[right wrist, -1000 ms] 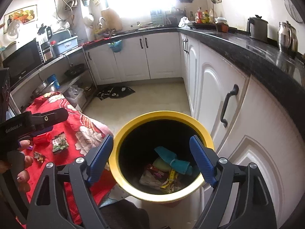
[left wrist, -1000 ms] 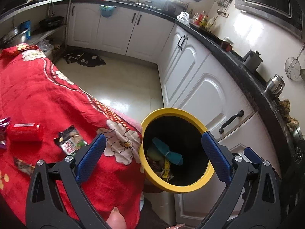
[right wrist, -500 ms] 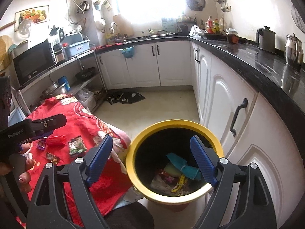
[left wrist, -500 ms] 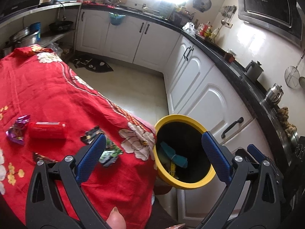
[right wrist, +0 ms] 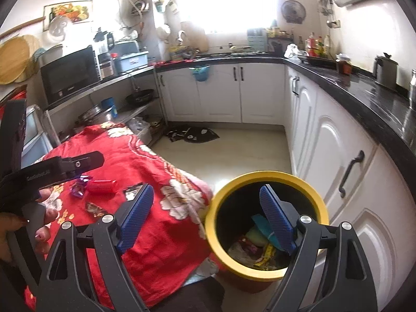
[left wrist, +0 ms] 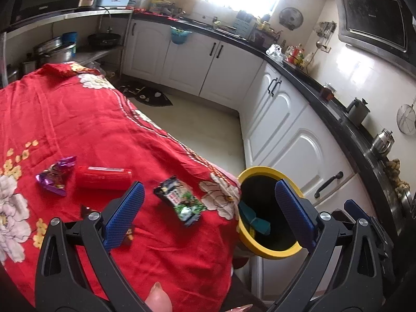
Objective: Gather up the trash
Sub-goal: 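Move both tools back over the table toward the remaining wrappers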
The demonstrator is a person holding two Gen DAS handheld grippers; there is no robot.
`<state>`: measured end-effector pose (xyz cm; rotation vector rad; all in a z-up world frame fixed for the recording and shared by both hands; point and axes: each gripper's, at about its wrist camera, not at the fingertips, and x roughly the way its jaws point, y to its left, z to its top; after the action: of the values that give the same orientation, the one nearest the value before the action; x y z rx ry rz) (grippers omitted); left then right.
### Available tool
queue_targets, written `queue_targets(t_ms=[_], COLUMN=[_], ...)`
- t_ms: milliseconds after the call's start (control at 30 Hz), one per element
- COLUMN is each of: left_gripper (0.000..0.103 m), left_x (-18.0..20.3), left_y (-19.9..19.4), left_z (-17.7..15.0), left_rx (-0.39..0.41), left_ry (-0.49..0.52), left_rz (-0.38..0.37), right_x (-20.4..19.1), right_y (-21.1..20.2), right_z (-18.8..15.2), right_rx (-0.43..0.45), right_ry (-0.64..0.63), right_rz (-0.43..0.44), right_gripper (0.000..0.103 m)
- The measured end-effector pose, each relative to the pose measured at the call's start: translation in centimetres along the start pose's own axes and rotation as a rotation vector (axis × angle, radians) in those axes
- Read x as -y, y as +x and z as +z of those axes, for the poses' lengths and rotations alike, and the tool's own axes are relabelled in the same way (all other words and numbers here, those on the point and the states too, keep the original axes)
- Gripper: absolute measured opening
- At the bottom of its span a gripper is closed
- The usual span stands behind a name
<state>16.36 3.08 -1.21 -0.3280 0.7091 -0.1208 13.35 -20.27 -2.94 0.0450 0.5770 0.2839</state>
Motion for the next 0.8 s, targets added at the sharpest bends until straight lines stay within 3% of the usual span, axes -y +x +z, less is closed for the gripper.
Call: queue_targets(t_ms=[800], left_gripper=[0.092], left_x=[-9.1], left_y=[-2.9], left_z=[0.3], left_rx=[0.047], left_ry=[-0.086], left_rz=[0.157], right_x=[-8.1], right_y=[3.9], right_z=[0.4], right_rx=[-0.060], right_ry=[-0.151], right_rz=[0.116], right_gripper=[0.081])
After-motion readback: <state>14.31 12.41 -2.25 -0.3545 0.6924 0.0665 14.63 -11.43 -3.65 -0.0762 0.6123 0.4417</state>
